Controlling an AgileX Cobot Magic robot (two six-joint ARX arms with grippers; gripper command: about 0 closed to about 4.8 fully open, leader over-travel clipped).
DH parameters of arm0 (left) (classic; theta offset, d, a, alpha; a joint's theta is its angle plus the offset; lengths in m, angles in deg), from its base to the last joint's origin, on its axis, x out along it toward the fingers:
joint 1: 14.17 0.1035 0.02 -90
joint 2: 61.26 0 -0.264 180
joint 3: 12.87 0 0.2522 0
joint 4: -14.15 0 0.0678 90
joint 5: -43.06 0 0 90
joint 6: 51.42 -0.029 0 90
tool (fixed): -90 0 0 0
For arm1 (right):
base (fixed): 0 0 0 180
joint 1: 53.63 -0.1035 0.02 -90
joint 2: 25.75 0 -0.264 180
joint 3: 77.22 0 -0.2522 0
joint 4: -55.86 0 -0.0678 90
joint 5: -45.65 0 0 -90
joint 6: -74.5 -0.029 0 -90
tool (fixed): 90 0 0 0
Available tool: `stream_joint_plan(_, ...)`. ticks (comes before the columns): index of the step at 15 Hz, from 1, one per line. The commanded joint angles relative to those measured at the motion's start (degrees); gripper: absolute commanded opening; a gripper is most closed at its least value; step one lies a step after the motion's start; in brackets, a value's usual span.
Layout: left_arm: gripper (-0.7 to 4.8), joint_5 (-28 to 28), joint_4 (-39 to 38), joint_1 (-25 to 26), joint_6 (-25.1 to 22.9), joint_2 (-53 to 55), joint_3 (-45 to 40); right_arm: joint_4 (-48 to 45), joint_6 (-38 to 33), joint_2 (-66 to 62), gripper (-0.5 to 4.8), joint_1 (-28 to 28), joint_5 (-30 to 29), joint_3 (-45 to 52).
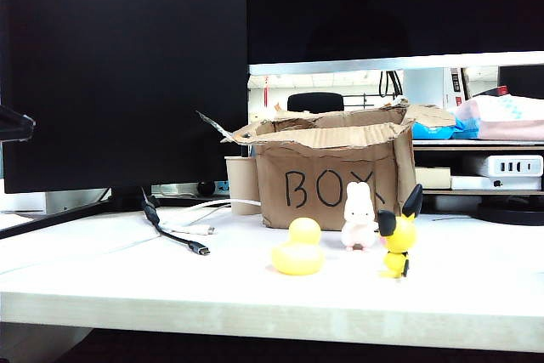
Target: Put the doll that is least similar in color compared to the others into the paper box.
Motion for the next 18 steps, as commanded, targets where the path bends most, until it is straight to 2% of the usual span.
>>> stream_joint_plan(1,-0.05,0.2,-0.8,0.0,0.0,0.0,-0.1,-5.3,-15.2,0.0,-0.05,0.0,-10.3,0.3)
stream_joint_plan(2,-0.05,0.1,-0.8,0.0,0.0,0.0,-0.1,-5.3,-25.6,0.0,0.15,0.0,-10.4,0.3)
stream_joint_plan(3,-0.05,0.2,-0.8,0.0,0.0,0.0,-0.1,-6.0,-28.7,0.0,0.27,0.0,-11.6,0.3)
stream_joint_plan(5,-0.05,0.2,-0.8,0.0,0.0,0.0,-0.1,-9.9,-29.0,0.0,0.27,0.0,-17.1,0.3)
stream_joint_plan(6,-0.05,0.2,-0.8,0.0,0.0,0.0,-0.1,-14.1,-26.7,0.0,0.26,0.0,-19.5,0.2)
stream_joint_plan(8,-0.05,0.2,-0.8,0.0,0.0,0.0,-0.1,-14.2,-24.3,-0.2,0.26,0.0,-20.9,-2.0)
stream_joint_plan(11,-0.05,0.2,-0.8,0.0,0.0,0.0,-0.1,-1.2,-15.5,-3.8,0.17,0.0,-21.1,-10.2)
stream_joint_plan(13,-0.05,0.2,-0.8,0.0,0.0,0.0,-0.1,4.3,-10.5,-12.9,0.15,-0.1,-21.3,-16.3)
stream_joint_plan(14,-0.05,0.2,-0.8,0.0,0.0,0.0,-0.1,4.7,-10.6,-16.9,-0.06,-0.1,-21.4,-18.4)
stream_joint_plan(16,-0.05,0.2,-0.8,0.0,0.0,0.0,-0.1,6.7,-10.5,-28.9,-0.06,-0.7,-23.8,-25.0)
stream_joint_plan(18,-0.05,0.2,-0.8,0.0,0.0,0.0,-0.1,16.1,-8.0,-43.9,-0.06,-5.0,-23.8,-35.7)
